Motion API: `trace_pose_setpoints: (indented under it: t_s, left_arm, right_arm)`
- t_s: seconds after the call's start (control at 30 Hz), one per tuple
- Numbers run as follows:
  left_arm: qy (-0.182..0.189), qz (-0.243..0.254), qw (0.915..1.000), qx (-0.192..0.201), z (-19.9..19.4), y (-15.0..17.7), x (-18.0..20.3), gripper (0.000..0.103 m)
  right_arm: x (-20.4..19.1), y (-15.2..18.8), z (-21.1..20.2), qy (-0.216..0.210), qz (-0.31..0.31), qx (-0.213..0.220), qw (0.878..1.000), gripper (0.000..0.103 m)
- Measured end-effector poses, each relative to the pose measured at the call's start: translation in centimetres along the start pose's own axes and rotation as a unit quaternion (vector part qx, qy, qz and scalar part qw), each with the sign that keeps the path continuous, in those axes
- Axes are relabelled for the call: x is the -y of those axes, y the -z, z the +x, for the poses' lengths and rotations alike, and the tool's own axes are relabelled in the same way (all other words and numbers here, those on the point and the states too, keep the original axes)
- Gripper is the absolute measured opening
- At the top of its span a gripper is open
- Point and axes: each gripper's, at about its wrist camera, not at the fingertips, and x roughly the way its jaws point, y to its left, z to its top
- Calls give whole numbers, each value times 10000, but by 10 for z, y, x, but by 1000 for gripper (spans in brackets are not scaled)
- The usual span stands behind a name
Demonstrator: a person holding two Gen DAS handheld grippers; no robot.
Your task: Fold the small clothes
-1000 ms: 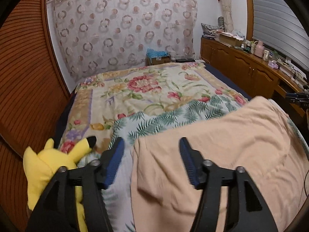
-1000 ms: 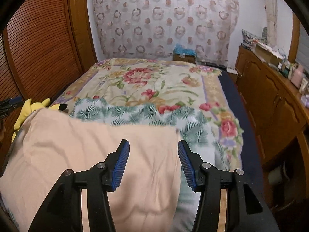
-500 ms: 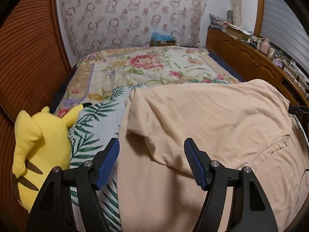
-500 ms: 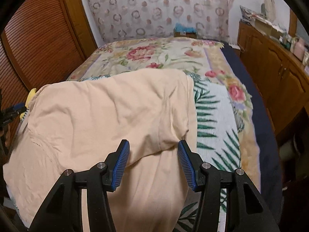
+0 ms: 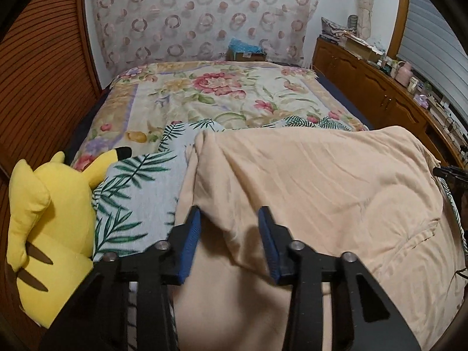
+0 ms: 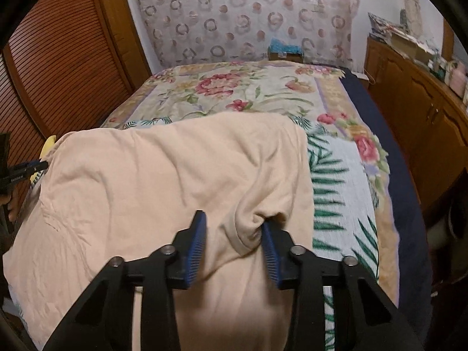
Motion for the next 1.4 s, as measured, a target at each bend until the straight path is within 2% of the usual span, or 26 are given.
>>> trace_pose_setpoints:
  t_s: [0.07, 0.13, 0.23, 0.53, 0.77, 1.17, 1.4]
  left_arm:
    - [-72, 12, 10000, -56, 4, -2, -1, 12]
    - [-66, 23, 10000, -23, 3, -4, 0, 7]
    - [-84, 64, 9998, 172, -8, -5, 2, 6]
    - [12, -9, 9964, 846, -59, -12, 1, 5]
    - [136, -91, 9924, 1221, -103, 1, 2, 5]
    - [85, -215, 9879, 1533, -168, 64, 3, 5]
    - [-1, -246, 9882, 1513, -189, 111, 0, 5]
  right_arm:
    - [-3, -5, 9, 62, -111, -34, 9999, 20]
    - [-5, -7, 13, 70, -188, -38, 9998, 7]
    - [-9, -9, 6, 22, -292, 68, 9995, 2]
    - [-5, -4, -42, -61, -276, 834, 9961, 2]
    - [-12, 24, -79, -113, -326, 1196, 9922, 2]
    - [-18, 87, -141, -105, -470, 1567, 9865, 2]
    - [-28, 133, -168, -13, -514, 1568, 9863, 2]
